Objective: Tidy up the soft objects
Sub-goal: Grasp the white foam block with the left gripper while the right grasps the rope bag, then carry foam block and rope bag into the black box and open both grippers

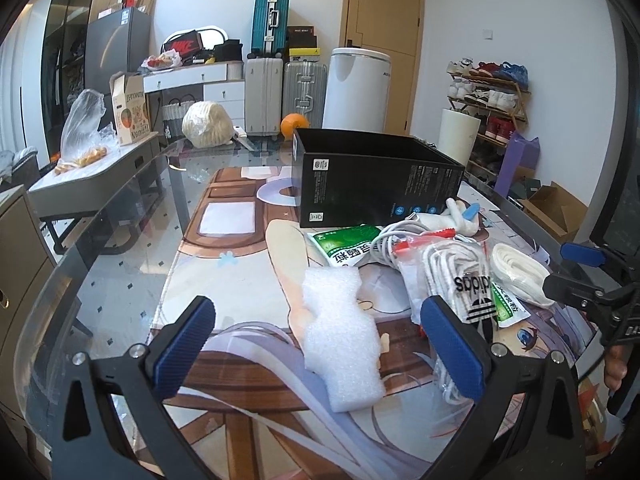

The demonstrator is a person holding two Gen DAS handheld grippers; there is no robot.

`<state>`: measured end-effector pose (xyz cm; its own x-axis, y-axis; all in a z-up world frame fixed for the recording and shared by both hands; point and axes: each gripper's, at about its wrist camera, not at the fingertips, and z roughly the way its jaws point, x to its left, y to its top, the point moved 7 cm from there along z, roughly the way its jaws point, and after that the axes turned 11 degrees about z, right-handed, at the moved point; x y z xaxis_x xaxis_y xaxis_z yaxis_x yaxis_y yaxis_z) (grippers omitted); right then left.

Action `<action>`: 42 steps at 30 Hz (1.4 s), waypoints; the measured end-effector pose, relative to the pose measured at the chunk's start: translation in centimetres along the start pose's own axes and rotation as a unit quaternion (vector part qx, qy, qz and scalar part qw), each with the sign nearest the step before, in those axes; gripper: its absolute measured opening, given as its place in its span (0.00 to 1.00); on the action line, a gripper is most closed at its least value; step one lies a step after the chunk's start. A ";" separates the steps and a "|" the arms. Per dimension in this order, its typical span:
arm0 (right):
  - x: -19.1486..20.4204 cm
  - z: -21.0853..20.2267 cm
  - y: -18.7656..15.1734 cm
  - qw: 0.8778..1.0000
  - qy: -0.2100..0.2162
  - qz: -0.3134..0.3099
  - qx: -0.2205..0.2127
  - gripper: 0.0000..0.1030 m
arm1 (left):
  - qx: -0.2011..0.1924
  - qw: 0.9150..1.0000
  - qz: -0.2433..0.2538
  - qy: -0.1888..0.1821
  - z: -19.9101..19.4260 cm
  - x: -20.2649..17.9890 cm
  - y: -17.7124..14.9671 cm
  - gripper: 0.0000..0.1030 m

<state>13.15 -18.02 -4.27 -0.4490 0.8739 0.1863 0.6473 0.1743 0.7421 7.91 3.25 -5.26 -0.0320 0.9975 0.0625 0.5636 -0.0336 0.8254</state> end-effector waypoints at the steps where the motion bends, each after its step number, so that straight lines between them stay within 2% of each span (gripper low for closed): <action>1: -0.2 0.4 0.0 1.000 -0.005 -0.001 0.005 0.99 | 0.003 1.000 -0.001 0.000 0.1 0.0 -0.1 1.00; 8: -1.1 2.3 -0.1 0.999 -0.003 0.004 0.035 0.98 | 0.019 1.000 -0.001 -0.008 0.9 -0.1 -0.5 1.00; 12: -1.3 3.3 -0.2 0.998 0.010 0.008 0.056 0.82 | 0.032 0.999 -0.003 -0.019 1.3 -0.3 -0.8 0.99; 16: -1.1 3.7 -0.5 0.998 0.014 0.008 0.066 0.80 | 0.042 0.999 -0.002 -0.022 1.7 -0.4 -1.1 0.98; 18: -1.0 3.6 -0.6 0.998 0.013 0.004 0.066 0.79 | 0.048 0.999 -0.001 -0.024 1.9 -0.4 -1.3 0.91; 20: -1.1 3.7 -0.6 0.998 0.013 0.002 0.065 0.78 | 0.050 0.999 0.006 -0.019 1.9 -0.5 -1.3 0.89; 23: -1.1 3.4 -0.8 0.998 0.013 0.001 0.065 0.76 | 0.046 0.999 0.013 -0.023 1.8 -0.8 -1.3 0.78; 25: -1.1 3.4 -0.8 0.998 0.010 -0.003 0.065 0.72 | 0.045 0.999 0.015 -0.026 1.8 -0.8 -1.3 0.75; 27: -1.1 3.2 -0.9 0.998 0.010 -0.007 0.063 0.62 | 0.041 0.999 0.016 -0.031 1.6 -0.9 -1.3 0.62; 29: -1.1 3.0 -0.9 0.998 0.012 -0.009 0.062 0.54 | 0.039 0.999 0.017 -0.032 1.5 -0.9 -1.3 0.55; 30: -1.1 2.9 -0.9 0.998 0.015 -0.010 0.061 0.49 | 0.038 0.999 0.016 -0.033 1.4 -0.9 -1.3 0.48; 33: -1.1 2.7 -1.1 0.998 0.016 -0.013 0.056 0.42 | 0.036 0.999 0.009 -0.032 1.3 -0.6 -1.3 0.35; 38: -0.9 2.5 -1.0 0.998 0.015 -0.022 0.048 0.36 | 0.031 0.999 0.010 -0.044 1.1 -0.7 -1.3 0.35; 42: -0.7 1.6 -0.7 0.999 0.016 -0.024 0.036 0.35 | 0.022 0.999 0.007 -0.043 0.7 -0.6 -1.0 0.35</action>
<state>14.00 -18.03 -6.00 -0.4991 0.8491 0.1730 0.6664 0.2484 0.7030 7.94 2.69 -6.49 0.0469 0.9986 0.0240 0.5999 -0.0474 0.7987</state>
